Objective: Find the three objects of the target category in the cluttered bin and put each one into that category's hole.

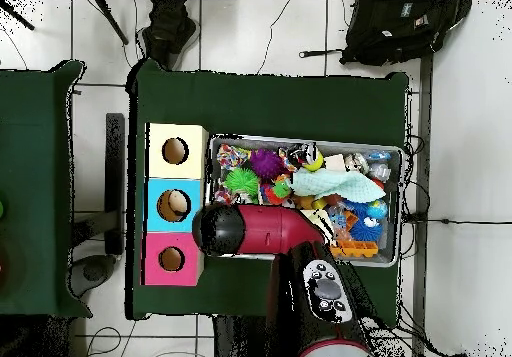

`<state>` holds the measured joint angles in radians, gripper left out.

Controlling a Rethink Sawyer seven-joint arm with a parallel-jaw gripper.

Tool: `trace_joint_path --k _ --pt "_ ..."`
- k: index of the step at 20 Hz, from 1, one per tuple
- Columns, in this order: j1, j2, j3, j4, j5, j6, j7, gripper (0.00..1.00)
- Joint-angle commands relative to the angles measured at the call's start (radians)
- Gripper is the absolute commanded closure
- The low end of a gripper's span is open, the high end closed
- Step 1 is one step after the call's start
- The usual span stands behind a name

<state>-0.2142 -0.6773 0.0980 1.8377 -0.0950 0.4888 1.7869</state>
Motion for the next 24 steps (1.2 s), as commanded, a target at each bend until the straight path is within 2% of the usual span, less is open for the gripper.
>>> trace_joint_path --k 1,19,24 --pt "-0.024 0.038 0.053 -0.019 -0.044 0.027 0.017 0.0" --pt "-0.028 0.104 0.063 0.01 -0.08 -0.076 0.029 0.0" --pt "-0.032 0.1 0.064 0.026 -0.091 -0.09 0.036 0.0"
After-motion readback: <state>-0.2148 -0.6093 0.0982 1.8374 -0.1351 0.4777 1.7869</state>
